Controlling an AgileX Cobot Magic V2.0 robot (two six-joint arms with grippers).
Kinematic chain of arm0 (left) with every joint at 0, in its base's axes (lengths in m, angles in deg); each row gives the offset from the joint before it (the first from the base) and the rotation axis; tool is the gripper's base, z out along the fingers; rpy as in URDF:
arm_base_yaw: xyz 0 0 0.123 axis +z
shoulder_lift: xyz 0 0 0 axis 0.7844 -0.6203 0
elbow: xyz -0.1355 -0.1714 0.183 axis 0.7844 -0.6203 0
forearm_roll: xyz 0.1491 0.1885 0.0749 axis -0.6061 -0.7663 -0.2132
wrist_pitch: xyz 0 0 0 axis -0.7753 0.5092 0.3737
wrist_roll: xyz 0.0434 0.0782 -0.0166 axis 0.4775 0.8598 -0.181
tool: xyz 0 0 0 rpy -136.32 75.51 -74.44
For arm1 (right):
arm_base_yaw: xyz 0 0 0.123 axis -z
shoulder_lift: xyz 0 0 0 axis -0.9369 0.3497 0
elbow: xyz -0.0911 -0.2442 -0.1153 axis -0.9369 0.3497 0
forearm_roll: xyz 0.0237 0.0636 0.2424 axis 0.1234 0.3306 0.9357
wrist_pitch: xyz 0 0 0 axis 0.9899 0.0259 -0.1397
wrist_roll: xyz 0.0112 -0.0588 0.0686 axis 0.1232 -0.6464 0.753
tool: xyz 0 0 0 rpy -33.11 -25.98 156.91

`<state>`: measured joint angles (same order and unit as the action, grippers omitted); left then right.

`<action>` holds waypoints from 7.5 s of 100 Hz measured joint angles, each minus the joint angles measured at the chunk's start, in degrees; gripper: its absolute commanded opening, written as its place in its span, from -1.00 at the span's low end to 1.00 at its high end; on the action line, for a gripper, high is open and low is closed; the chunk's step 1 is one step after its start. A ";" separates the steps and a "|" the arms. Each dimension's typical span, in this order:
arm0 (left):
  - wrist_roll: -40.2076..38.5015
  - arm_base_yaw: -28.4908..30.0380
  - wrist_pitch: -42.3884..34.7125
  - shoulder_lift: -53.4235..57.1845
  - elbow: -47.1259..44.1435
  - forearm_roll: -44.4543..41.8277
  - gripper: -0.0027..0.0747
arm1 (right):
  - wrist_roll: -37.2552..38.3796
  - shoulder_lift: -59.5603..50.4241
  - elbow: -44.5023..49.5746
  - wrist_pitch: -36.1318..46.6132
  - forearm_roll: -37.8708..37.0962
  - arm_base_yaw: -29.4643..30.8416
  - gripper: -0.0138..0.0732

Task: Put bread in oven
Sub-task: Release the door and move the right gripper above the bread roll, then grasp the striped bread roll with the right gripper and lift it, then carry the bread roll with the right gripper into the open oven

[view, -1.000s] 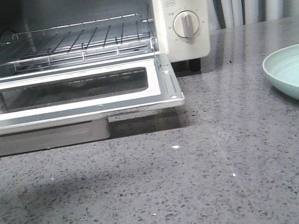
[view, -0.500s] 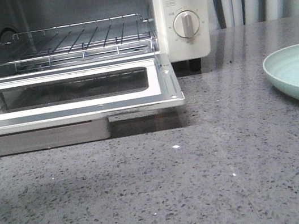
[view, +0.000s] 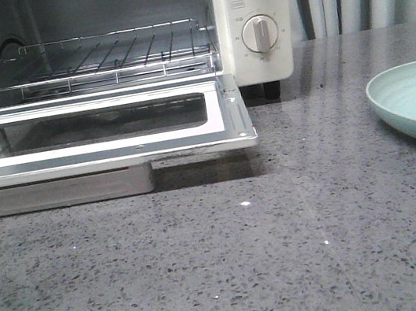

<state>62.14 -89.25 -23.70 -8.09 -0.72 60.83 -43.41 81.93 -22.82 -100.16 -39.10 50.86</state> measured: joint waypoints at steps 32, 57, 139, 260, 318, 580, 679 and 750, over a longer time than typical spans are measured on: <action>0.14 10.17 6.20 -1.20 3.11 -1.77 -0.98 | -2.84 6.57 -0.42 -7.62 0.00 0.00 0.34; 0.27 10.60 8.60 -1.66 5.83 -2.31 -0.98 | -4.32 15.73 -6.93 -24.66 0.81 0.00 0.35; 0.27 10.60 12.79 -1.66 7.02 -3.97 -0.98 | -8.00 29.56 -16.48 -30.29 7.90 0.00 0.35; 0.31 10.60 13.00 -1.66 7.02 -4.96 -0.98 | -9.27 38.54 -15.12 -29.72 6.62 5.32 0.10; 0.31 10.60 12.43 -1.66 7.02 -5.05 -0.98 | -9.37 37.56 -14.90 -29.63 6.62 5.38 -0.85; 0.31 10.60 14.75 -1.66 7.02 -4.89 -0.98 | -27.12 53.24 -55.42 -31.50 10.35 -22.27 -0.85; 0.31 10.60 14.75 -1.66 7.02 -4.89 -0.98 | -28.31 61.12 -63.09 -31.50 2.37 -22.27 -0.85; 0.31 10.60 14.75 -1.66 7.02 -4.89 -0.98 | -28.41 61.61 -63.09 -25.47 3.26 -22.27 -0.85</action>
<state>62.44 -78.65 -8.95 -9.76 6.29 55.94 -71.81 143.54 -85.92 -125.63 -35.84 28.60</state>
